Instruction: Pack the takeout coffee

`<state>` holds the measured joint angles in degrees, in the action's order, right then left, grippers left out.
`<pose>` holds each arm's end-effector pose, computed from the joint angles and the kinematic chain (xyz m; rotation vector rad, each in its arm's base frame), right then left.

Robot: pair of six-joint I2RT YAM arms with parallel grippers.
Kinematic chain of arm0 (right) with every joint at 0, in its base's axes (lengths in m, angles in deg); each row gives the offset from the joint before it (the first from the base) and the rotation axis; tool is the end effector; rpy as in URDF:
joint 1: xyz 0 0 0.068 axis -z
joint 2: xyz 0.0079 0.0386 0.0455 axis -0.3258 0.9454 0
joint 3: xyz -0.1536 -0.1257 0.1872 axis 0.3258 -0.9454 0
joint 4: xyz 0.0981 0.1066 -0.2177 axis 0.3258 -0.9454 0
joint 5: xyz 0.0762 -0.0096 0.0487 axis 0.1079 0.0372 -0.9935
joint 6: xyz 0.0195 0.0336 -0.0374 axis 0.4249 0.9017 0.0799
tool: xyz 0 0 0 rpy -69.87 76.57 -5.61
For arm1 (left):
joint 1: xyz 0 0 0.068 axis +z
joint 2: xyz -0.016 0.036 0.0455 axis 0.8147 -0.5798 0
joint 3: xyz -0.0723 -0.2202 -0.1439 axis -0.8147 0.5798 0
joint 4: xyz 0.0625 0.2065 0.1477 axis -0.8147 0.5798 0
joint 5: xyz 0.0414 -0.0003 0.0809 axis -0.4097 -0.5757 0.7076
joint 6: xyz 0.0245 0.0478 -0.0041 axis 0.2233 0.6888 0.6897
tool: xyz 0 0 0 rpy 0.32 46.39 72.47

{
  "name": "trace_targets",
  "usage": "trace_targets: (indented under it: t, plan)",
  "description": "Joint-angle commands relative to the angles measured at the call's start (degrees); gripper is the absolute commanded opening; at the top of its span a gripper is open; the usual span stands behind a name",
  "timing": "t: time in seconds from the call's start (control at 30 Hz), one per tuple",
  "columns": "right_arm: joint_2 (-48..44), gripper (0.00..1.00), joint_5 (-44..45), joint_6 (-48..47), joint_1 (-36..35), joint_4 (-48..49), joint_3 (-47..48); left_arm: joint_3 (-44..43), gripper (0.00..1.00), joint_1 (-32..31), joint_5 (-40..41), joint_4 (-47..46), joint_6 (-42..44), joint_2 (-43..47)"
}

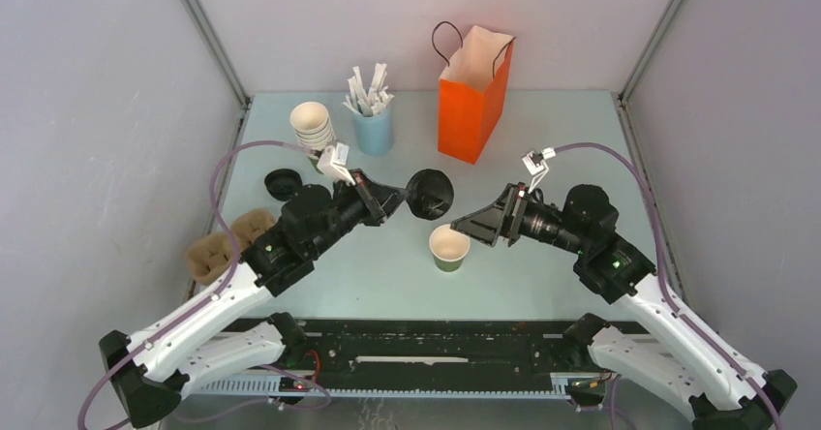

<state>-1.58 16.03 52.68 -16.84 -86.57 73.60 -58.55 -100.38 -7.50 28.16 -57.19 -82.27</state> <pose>0.1327 0.1176 0.3542 -0.2987 1.8488 1.4476 0.1437 -0.1433 0.3532 -0.0524 1.8168 -1.0860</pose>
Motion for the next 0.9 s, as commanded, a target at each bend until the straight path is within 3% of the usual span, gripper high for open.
trace_targets:
  t: [0.0, 0.17, 0.3, 0.53, 0.87]
  plan:
    - [-0.05, 0.87, 17.23, 0.26, -4.43, -5.55, 2.69, -1.11, 0.0, -3.82, 11.26, 3.62, 0.49, 2.01]
    - [5.44, 0.85, 47.21, 0.37, -16.1, -20.76, 12.21, -7.02, 0.0, -11.05, 24.92, 13.37, 3.91, -1.09]
    - [11.72, 0.73, 57.13, -0.61, -20.55, -27.53, 18.37, -9.85, 0.0, -15.31, 30.6, 16.35, 4.86, -3.35]
    - [14.69, 0.6, 61.31, -3.63, -24.02, -27.26, 19.18, -12.3, 0.0, -18.0, 33.58, 17.89, 5.53, -6.15]
    - [17.45, 0.55, 60.82, -7.34, -25.08, -24.35, 19.56, -15.53, 0.0, -19.19, 34.58, 20.57, 5.53, -9.83]
